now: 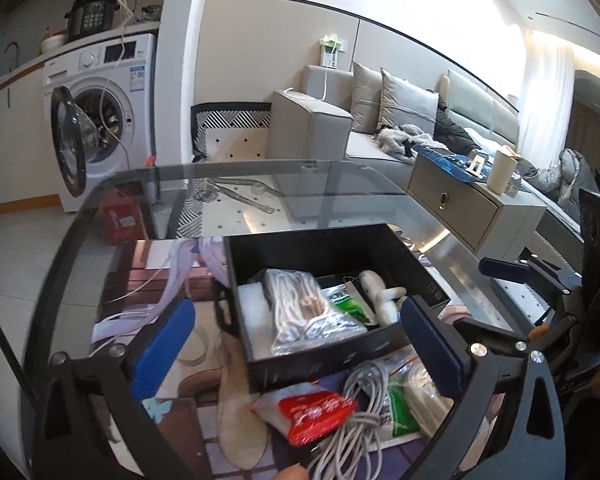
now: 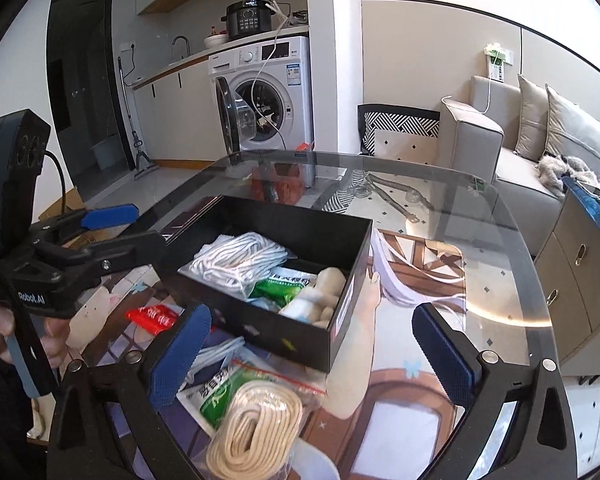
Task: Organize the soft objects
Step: 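Release the plush toy and bagged rope into the box and withdraw both grippers, then move both tools toward the second bagged white rope and the white cable coil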
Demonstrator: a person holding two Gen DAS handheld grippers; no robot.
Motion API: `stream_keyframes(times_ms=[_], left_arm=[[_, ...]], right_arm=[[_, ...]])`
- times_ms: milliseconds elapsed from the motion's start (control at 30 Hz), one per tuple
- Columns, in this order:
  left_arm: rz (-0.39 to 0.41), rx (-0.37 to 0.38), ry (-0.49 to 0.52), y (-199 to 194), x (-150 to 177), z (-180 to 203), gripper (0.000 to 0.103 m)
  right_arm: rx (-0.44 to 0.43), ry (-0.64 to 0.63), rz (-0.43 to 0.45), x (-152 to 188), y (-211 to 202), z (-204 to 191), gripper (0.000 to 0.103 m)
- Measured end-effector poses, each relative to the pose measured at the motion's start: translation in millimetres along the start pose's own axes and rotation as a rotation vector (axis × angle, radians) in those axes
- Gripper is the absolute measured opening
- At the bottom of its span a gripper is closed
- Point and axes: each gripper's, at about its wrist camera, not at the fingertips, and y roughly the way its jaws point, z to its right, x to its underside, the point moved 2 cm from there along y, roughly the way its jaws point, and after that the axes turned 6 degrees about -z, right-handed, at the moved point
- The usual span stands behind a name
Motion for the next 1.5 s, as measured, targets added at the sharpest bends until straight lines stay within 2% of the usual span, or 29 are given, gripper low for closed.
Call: stream_keyframes(times_ms=[467, 800, 1000, 1500], left_arm=[[0.054, -0.067, -0.011, -22, 30, -13, 0.103], [0.023, -0.113, 0.032, -19, 51, -5, 0.103], [0.011, -0.127, 0.024, -18, 62, -7, 0.103], [-0.055, -0.074, 0.061, -7, 78, 2, 0.103]], right_arm=[[0.005, 0.008, -0.017, 29, -13, -4, 0.103], [0.008, -0.007, -0.065, 49, -8, -15, 0.103], [0.005, -0.002, -0.087, 59, -3, -18, 0.103], [-0.022, -0.005, -0.155, 75, 18, -24, 0.103]])
